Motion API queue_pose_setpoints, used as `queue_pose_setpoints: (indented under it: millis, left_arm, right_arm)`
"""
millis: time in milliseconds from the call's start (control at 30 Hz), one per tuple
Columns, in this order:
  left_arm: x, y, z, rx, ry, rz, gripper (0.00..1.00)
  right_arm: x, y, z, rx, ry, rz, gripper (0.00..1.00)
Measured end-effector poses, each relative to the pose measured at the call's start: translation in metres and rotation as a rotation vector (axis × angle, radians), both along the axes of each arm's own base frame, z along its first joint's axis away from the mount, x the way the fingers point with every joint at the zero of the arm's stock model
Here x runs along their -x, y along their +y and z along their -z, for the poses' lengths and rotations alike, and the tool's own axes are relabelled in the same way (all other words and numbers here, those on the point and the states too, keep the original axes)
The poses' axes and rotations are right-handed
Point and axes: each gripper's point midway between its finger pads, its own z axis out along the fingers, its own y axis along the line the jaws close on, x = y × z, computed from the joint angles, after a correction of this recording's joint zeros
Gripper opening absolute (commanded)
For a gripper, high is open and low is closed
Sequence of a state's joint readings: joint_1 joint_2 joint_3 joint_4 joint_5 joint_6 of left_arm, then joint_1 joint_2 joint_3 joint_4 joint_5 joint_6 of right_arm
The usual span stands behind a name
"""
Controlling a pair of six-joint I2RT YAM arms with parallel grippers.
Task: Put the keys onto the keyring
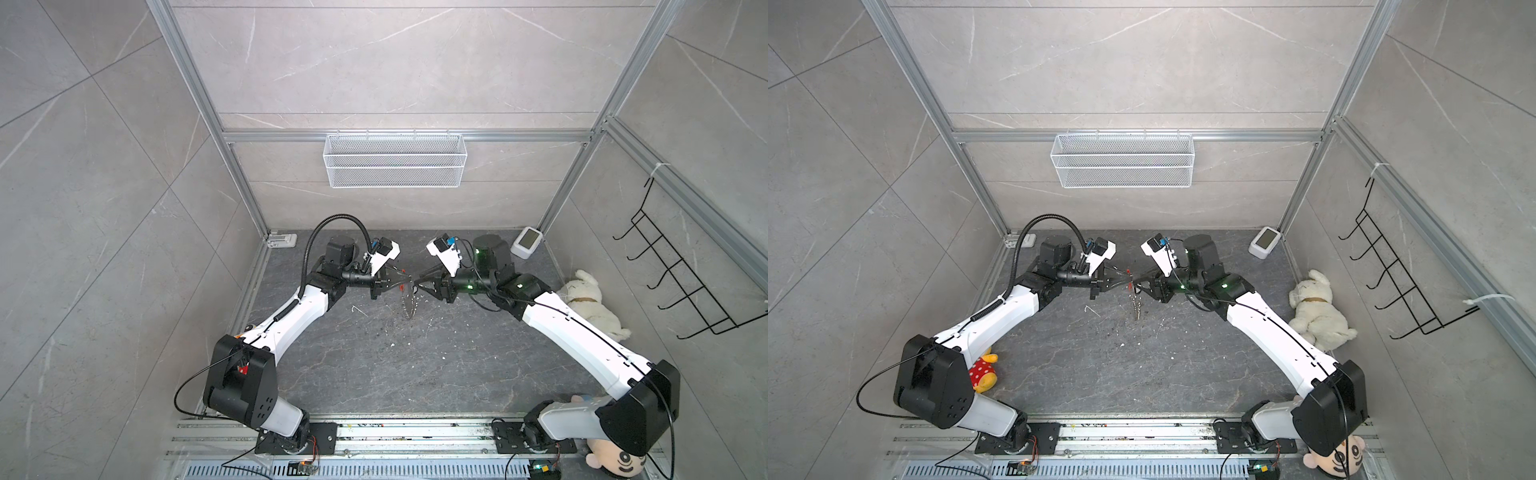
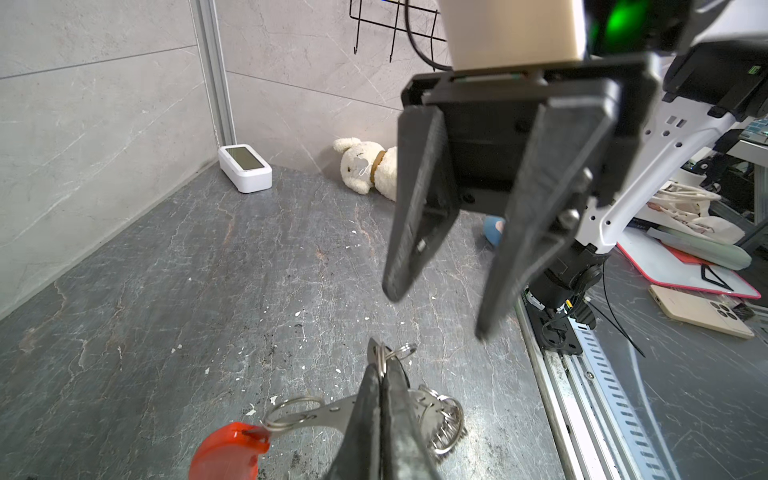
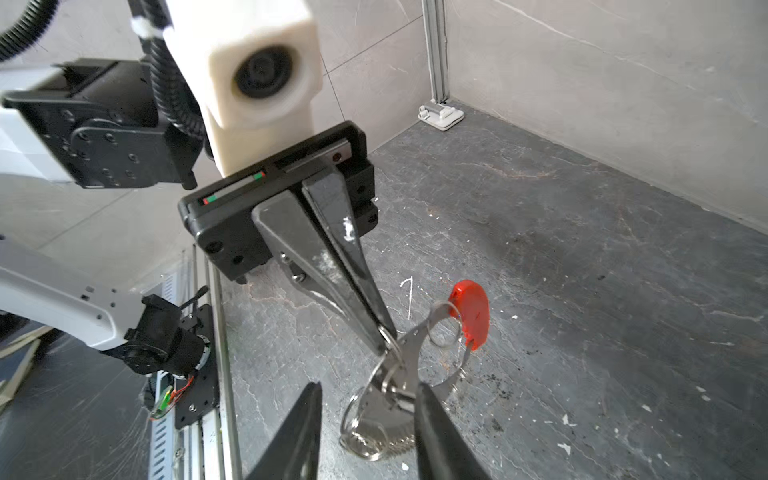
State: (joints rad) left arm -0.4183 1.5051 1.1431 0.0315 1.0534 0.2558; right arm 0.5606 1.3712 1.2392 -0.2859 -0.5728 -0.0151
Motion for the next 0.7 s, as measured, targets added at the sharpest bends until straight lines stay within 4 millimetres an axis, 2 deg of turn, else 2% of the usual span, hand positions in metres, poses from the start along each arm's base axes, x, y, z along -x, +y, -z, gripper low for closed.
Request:
queue_pose_setpoints:
  millis: [367,700]
  left_arm:
    - [0.001,0.0,-0.002,0.003,0.015,-0.007,0.0]
    - [0.0,0.001,-0.004,0.007,0.035,-0.014,0.0]
  right_arm:
    - [-0.011,0.003,0.017,0.118,-0.093,0.084,0.2]
    - [-0.014,0.002,0.019,0.146,-0.126,0.099,0.01]
